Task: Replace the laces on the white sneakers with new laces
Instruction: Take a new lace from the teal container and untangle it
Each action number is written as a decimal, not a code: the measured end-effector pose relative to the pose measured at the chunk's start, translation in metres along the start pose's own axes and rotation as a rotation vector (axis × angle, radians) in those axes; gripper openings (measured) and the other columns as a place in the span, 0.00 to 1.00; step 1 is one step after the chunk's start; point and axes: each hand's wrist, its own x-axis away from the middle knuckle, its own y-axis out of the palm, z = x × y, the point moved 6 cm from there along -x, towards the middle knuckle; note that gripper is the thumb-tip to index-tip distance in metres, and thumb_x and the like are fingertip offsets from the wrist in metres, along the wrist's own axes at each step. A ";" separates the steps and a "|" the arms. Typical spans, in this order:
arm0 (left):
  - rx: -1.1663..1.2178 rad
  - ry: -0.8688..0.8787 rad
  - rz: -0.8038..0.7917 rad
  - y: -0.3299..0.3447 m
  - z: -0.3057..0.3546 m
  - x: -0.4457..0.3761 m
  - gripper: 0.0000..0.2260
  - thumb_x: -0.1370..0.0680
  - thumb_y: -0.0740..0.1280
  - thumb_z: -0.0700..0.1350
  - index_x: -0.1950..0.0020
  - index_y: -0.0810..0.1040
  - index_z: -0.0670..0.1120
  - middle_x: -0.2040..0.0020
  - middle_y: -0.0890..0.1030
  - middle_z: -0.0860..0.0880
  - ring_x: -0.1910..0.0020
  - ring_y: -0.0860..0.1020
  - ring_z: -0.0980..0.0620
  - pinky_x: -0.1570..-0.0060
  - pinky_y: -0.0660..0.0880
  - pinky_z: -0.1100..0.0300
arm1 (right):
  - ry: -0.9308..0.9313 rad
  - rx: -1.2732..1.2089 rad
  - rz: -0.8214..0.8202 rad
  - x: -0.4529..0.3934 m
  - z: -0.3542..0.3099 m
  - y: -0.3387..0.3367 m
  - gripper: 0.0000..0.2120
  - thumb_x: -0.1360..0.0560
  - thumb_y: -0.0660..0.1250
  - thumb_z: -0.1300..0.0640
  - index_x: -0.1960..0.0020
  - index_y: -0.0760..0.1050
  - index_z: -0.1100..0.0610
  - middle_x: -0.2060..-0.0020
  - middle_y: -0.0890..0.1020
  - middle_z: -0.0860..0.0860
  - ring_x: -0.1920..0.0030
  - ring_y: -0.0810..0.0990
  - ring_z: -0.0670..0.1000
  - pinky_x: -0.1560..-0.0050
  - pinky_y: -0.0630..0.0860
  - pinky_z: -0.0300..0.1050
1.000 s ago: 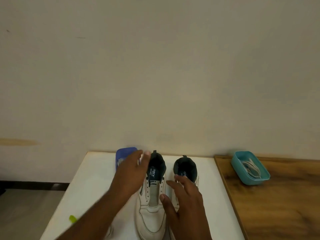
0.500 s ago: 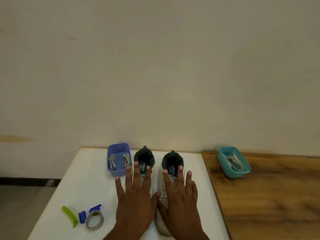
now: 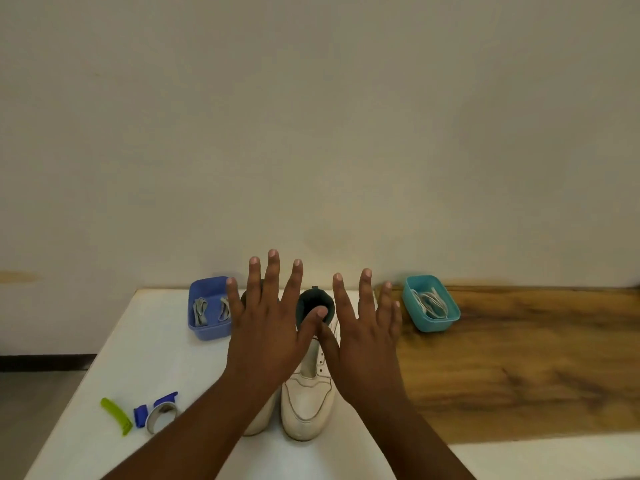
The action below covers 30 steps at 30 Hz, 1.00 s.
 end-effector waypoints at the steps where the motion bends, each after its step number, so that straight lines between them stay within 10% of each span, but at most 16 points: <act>1: 0.002 0.006 0.005 -0.004 0.006 -0.004 0.37 0.21 0.43 0.71 0.18 0.47 0.53 0.18 0.43 0.44 0.19 0.42 0.39 0.25 0.47 0.32 | -0.003 0.001 0.003 -0.001 0.001 -0.002 0.33 0.18 0.45 0.30 0.18 0.40 0.40 0.17 0.38 0.52 0.19 0.36 0.60 0.21 0.42 0.64; 7: 0.082 0.013 0.010 -0.004 0.030 -0.008 0.35 0.20 0.44 0.70 0.18 0.53 0.53 0.17 0.49 0.45 0.19 0.47 0.40 0.24 0.48 0.34 | 0.002 -0.056 -0.040 -0.004 0.018 -0.007 0.32 0.18 0.42 0.31 0.18 0.40 0.39 0.17 0.42 0.51 0.18 0.38 0.58 0.21 0.43 0.61; 14: 0.240 0.207 0.039 0.002 0.105 -0.032 0.23 0.18 0.52 0.58 0.24 0.67 0.54 0.23 0.67 0.51 0.22 0.63 0.47 0.26 0.61 0.41 | 0.160 -0.098 -0.001 -0.032 0.107 -0.041 0.22 0.16 0.57 0.42 0.24 0.67 0.46 0.30 0.76 0.46 0.32 0.76 0.49 0.32 0.73 0.47; 23: 0.088 0.278 -0.183 0.056 0.187 -0.071 0.25 0.17 0.55 0.55 0.20 0.53 0.57 0.18 0.51 0.51 0.19 0.45 0.42 0.24 0.44 0.37 | 0.354 0.096 -0.193 -0.087 0.226 -0.015 0.13 0.19 0.64 0.49 0.36 0.77 0.46 0.46 0.84 0.48 0.51 0.83 0.49 0.57 0.81 0.44; 30: 0.045 0.276 -0.250 0.098 0.200 -0.082 0.29 0.18 0.56 0.59 0.19 0.49 0.57 0.17 0.46 0.47 0.20 0.40 0.39 0.26 0.39 0.34 | 0.247 0.213 -0.354 -0.107 0.235 0.033 0.14 0.26 0.72 0.48 0.42 0.83 0.49 0.49 0.83 0.50 0.54 0.81 0.50 0.55 0.83 0.46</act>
